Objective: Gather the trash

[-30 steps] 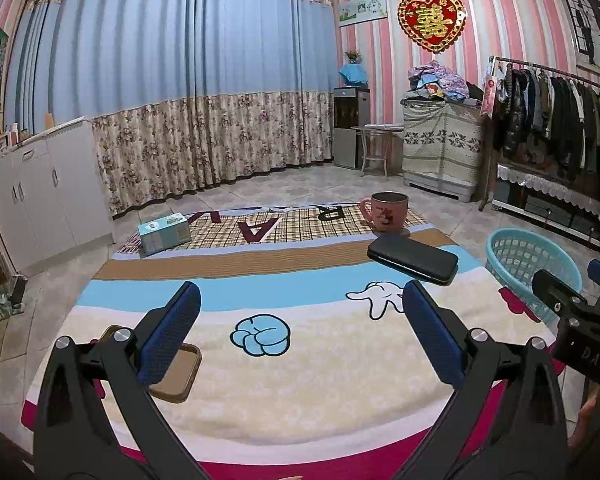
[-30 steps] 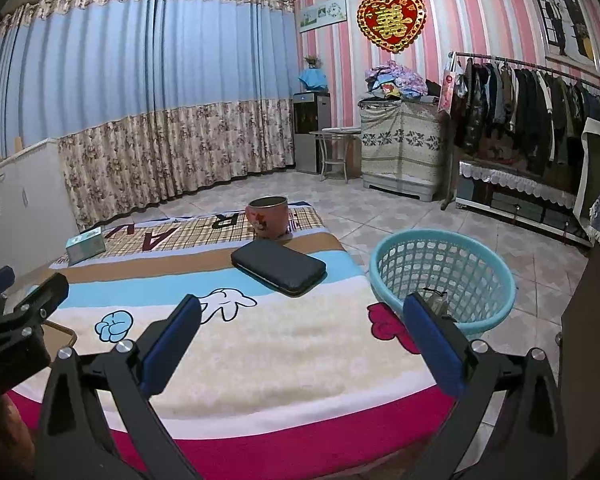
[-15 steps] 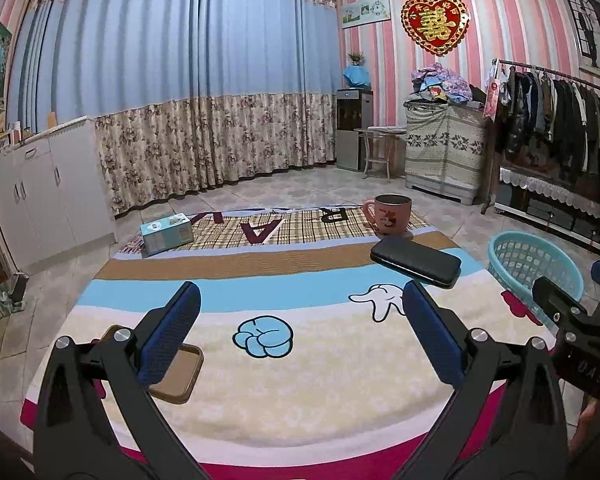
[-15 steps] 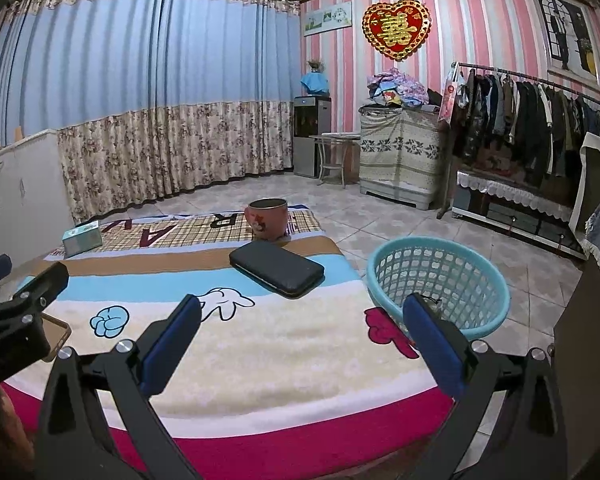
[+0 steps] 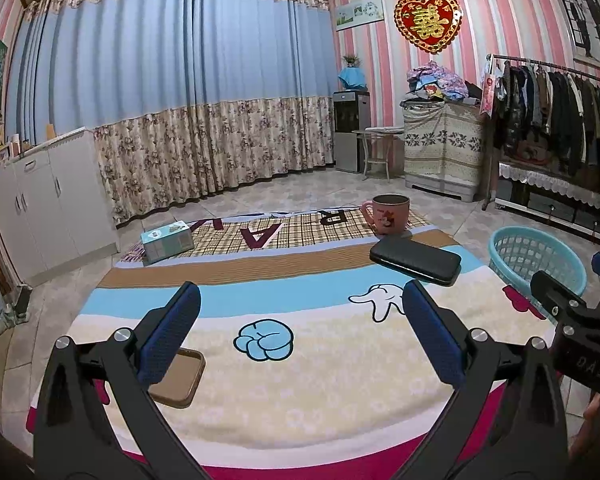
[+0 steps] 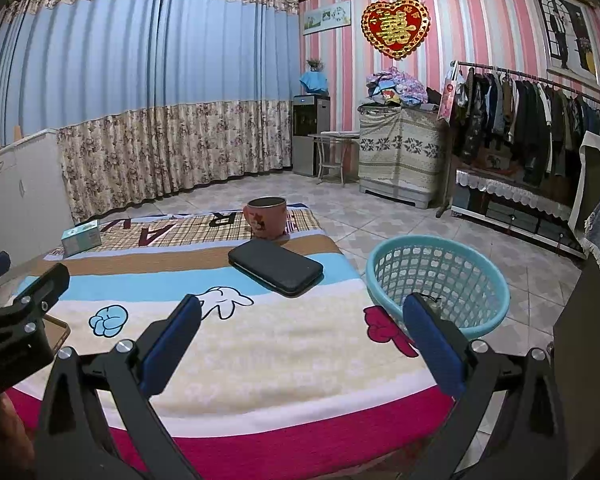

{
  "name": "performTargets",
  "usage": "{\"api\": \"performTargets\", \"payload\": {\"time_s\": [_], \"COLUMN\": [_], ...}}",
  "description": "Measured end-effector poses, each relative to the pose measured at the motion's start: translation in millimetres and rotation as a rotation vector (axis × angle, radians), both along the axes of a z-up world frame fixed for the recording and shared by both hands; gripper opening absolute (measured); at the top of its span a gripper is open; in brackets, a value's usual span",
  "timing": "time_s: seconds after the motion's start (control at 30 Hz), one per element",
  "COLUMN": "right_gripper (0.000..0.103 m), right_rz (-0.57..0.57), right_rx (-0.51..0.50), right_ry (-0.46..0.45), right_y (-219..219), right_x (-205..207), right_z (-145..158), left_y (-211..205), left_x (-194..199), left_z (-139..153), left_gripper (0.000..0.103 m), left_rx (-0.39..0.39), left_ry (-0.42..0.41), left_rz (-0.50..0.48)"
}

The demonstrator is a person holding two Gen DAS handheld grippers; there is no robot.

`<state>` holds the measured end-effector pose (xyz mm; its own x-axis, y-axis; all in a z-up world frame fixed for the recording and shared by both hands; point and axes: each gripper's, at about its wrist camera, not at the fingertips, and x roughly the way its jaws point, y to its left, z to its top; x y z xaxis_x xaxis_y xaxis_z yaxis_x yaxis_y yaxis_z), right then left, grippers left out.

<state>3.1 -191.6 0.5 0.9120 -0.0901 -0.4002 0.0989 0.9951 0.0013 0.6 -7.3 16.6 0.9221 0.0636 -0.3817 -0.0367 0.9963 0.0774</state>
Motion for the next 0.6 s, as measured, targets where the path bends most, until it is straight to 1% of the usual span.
{"api": "performTargets", "payload": {"time_s": [0.6], "right_gripper": [0.098], "right_rz": [-0.001], "right_rx": [0.002], "right_ry": [0.002], "right_y": [0.7], "right_x": [0.6], "right_z": [-1.1], "left_y": [0.5], "left_x": [0.0], "left_z": [0.0], "left_gripper": [0.098], "left_rx": [-0.001], "left_ry": [0.000], "left_rz": [0.001]}}
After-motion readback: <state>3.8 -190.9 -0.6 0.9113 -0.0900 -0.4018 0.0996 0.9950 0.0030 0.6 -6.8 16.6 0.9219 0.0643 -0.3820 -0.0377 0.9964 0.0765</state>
